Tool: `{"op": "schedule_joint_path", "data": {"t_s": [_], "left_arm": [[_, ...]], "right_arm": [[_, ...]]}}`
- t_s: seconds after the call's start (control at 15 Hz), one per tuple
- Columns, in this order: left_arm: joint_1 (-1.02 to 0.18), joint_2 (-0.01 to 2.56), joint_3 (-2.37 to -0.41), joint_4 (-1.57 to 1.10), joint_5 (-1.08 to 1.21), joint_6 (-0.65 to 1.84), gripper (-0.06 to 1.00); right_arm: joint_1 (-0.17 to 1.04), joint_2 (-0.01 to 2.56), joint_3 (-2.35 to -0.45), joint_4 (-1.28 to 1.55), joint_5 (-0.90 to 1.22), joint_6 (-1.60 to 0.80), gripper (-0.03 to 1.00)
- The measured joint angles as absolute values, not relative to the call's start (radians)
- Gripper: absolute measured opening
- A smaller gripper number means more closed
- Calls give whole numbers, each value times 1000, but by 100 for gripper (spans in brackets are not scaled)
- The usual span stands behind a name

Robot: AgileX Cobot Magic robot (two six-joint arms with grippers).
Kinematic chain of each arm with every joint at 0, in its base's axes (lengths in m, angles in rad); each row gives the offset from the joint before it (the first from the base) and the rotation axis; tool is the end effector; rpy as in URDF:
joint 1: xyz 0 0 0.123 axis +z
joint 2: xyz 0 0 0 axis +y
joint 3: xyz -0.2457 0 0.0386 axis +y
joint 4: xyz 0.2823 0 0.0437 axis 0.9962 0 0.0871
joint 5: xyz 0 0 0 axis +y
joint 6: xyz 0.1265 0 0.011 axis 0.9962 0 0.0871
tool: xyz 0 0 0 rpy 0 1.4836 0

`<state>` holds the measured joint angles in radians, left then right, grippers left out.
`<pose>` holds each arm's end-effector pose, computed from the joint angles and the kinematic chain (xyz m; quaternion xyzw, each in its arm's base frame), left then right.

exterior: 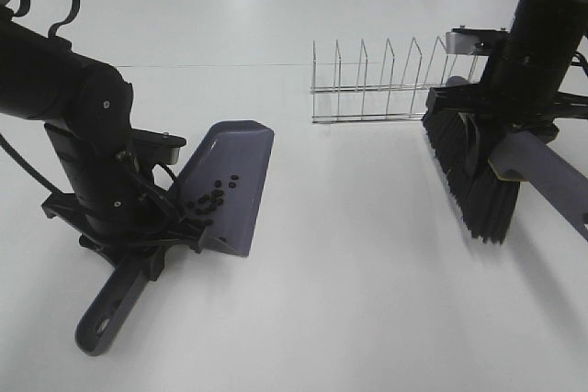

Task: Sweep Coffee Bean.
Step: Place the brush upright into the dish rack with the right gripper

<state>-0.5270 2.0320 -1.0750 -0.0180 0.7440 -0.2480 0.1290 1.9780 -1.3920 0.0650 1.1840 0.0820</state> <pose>0.2903 -0.1707 -0.0066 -0.1323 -0.9910 -0.0026 0.0222 0.3739 0.0562 0.0877 0.0095 -0.9980 -0.0233 0.0587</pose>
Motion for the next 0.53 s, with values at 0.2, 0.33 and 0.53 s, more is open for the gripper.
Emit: {"op": "schedule_joint_path", "data": {"t_s": [0.2,0.33,0.53], "left_arm": [[-527,2032,-1075,-19,744,-253,33],[-527,2032,-1075,-20,744,-260,33],[-527,2032,-1075,-21,746,-270,33]], "right_arm": [[87,1991,-1392,61,1111,63,29],[76,2031,-1392,51,1083,59,29],[68,2084,-1392,9,1047,59,29]]}}
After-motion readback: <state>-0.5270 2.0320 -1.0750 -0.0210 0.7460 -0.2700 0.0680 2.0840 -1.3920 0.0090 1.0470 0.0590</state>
